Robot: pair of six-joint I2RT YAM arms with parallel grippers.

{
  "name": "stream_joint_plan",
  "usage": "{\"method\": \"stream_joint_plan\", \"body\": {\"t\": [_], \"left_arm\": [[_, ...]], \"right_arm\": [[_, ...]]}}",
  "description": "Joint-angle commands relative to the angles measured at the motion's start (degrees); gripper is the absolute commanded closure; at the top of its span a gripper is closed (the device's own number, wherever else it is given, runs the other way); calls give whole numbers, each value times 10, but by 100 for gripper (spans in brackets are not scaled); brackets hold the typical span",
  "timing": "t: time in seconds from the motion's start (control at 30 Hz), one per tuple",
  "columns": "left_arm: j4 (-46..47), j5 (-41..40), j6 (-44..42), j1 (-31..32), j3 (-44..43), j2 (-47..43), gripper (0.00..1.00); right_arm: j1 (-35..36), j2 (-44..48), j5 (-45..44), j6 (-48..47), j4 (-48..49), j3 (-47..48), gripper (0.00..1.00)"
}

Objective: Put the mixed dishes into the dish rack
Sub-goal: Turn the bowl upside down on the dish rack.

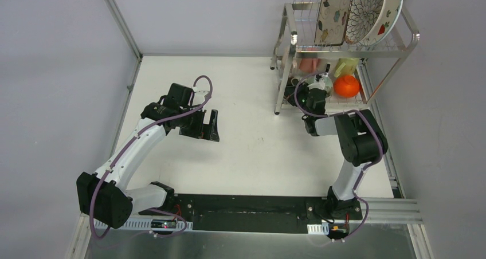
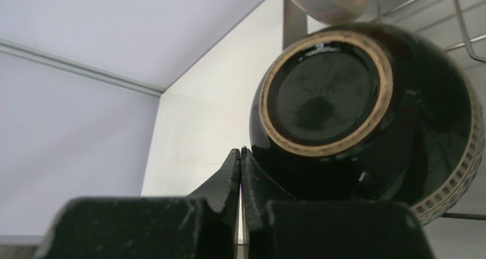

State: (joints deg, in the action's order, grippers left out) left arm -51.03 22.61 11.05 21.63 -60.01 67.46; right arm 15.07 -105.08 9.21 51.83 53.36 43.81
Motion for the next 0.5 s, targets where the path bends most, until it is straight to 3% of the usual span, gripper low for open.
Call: {"method": "stream_joint_plan", "body": {"t": [0.0,0.13,0.47], "left_arm": [[14,2,-4,-6,0,-16,2],[14,2,-4,-6,-1,-16,2],[14,-1,-4,-6,0,-16,2]], "right_arm": [[18,29,-107,-51,-54,-8,100],[19,54,-156,-81,-88,-23,100],[16,69,-137,-107,-132,-5,100]]}}
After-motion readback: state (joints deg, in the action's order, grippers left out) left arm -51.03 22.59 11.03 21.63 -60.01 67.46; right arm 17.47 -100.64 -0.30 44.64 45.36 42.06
